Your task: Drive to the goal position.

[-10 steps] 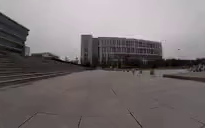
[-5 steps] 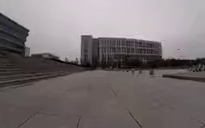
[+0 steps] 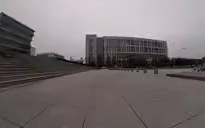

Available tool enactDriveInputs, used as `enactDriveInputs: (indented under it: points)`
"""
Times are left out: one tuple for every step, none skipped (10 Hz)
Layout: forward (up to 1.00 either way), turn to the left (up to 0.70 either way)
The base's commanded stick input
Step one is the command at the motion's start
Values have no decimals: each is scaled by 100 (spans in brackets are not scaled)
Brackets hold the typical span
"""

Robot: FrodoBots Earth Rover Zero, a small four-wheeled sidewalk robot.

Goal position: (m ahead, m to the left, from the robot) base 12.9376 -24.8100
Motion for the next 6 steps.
enactDriveInputs:
  points:
    - [70,0]
    - [70,-1]
    - [70,-2]
    - [70,-1]
    - [70,0]
    - [70,0]
